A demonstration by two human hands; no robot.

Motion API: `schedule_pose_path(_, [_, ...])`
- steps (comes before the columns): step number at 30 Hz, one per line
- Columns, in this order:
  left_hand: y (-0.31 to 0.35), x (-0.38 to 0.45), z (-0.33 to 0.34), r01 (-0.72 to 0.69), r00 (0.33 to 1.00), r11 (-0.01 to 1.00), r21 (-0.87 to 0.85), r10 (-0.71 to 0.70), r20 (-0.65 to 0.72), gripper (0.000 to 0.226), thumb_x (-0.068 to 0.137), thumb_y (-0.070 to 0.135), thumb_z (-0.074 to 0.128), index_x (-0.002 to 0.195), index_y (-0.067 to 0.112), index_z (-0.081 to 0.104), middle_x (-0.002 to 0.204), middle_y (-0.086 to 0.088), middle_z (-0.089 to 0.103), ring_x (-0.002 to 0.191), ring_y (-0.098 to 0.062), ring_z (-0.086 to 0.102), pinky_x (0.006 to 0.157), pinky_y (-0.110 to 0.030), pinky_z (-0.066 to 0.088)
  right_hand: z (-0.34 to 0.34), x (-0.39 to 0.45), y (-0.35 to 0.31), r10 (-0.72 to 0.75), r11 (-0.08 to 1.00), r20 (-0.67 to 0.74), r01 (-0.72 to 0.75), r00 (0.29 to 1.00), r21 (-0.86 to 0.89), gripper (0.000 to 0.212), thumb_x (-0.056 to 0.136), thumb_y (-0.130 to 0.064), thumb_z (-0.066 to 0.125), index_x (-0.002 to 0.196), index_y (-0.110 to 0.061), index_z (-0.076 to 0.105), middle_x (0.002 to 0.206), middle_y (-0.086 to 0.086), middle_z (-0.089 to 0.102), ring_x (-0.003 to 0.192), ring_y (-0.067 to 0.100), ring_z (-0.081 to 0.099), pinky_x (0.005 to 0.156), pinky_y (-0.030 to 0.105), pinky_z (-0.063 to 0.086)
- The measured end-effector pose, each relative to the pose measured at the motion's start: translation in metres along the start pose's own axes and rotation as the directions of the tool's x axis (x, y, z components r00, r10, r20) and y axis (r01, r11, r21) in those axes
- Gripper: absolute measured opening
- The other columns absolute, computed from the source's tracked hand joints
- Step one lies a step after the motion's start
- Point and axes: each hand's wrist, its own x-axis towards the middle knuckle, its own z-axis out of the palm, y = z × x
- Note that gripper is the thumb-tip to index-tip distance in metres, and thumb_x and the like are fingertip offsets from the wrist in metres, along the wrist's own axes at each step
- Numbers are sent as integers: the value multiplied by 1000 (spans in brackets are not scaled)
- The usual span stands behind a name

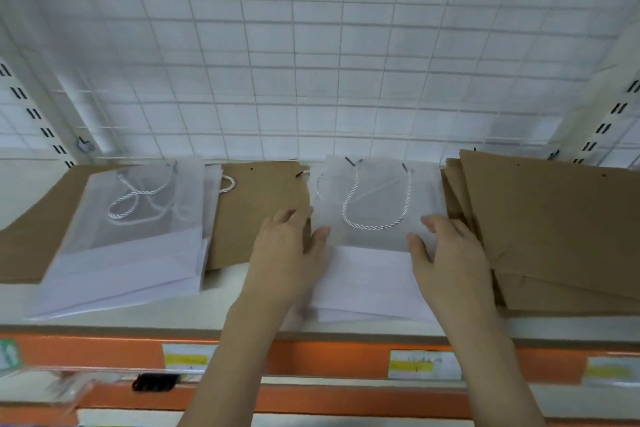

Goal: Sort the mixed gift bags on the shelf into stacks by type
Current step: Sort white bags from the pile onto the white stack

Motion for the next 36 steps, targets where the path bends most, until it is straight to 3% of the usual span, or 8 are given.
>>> schedule_pose_path(5, [-52, -15, -52, 43, 990, 998, -38, -47, -133, 25, 88, 25, 61, 105, 8, 66, 98, -7, 67, 87, -27, 62, 73, -25, 41, 24, 0, -43, -68, 997, 31, 68, 997, 30, 31, 89, -19, 56, 117, -5, 59, 113, 14, 61, 105, 33, 56, 90, 44, 47])
schedule_pose_path(11, [-139, -30, -112, 340, 897, 940, -12, -328, -295, 31, 88, 24, 60, 113, 7, 63, 107, -11, 67, 96, -29, 62, 77, -30, 43, 64, -7, -112, -108, 990, 83, 100, 991, 96, 28, 90, -20, 54, 113, -6, 61, 109, 16, 61, 102, 35, 57, 89, 43, 46])
schedule_pose_path(14, [-176, -35, -132, 577, 793, 812, 94, -528, -305, 59, 86, 53, 52, 118, 3, 58, 113, -20, 61, 107, -38, 54, 87, -42, 44, 82, -15, -142, -138, 988, 106, 129, 985, 88, 30, 90, -22, 53, 114, -5, 60, 107, 16, 61, 100, 35, 58, 87, 43, 46])
schedule_pose_path(17, [-191, -37, -144, 677, 734, 710, 194, -631, -252, 95, 66, 85, 41, 118, 7, 54, 116, -20, 54, 113, -39, 48, 90, -45, 41, 94, -23, -162, -143, 987, 113, 134, 983, 84, 32, 91, -25, 52, 118, -7, 58, 112, 14, 60, 104, 32, 56, 87, 40, 46])
schedule_pose_path(21, [-199, -31, -150, 671, 737, 722, 168, -674, -52, 94, 61, 75, 60, 127, 11, 41, 127, -11, 47, 118, -32, 50, 91, -41, 42, 102, -30, -175, -107, 993, 111, 102, 988, 55, 34, 92, -26, 51, 120, -7, 58, 115, 12, 61, 108, 29, 55, 90, 38, 45])
schedule_pose_path(26, [-224, -25, -158, 629, 772, 760, -166, -635, 16, 71, 65, 48, 78, 115, 7, 48, 114, -7, 59, 109, -28, 55, 79, -31, 41, 111, -40, -191, -46, 998, 134, 40, 990, 51, 36, 92, -29, 50, 121, -9, 56, 119, 9, 60, 111, 26, 55, 90, 38, 45])
schedule_pose_path(31, [-239, -28, -181, 480, 841, 785, -392, -539, -52, 40, 78, 22, 74, 105, 17, 45, 91, 2, 56, 77, -18, 55, 62, -28, 39, 118, -46, -211, -17, 999, 182, 9, 983, 46, 34, 91, -28, 54, 118, -8, 58, 114, 10, 60, 105, 28, 56, 85, 35, 43])
schedule_pose_path(36, [-256, -34, -216, 353, 879, 697, -624, -475, -34, 24, 88, 12, 60, 107, 25, 51, 71, -3, 59, 49, -7, 49, 42, -13, 39, 116, -45, -232, 73, 997, 411, -50, 909, -65, 44, 83, -46, 60, 102, -7, 53, 102, 6, 52, 98, 26, 52, 75, 32, 40])
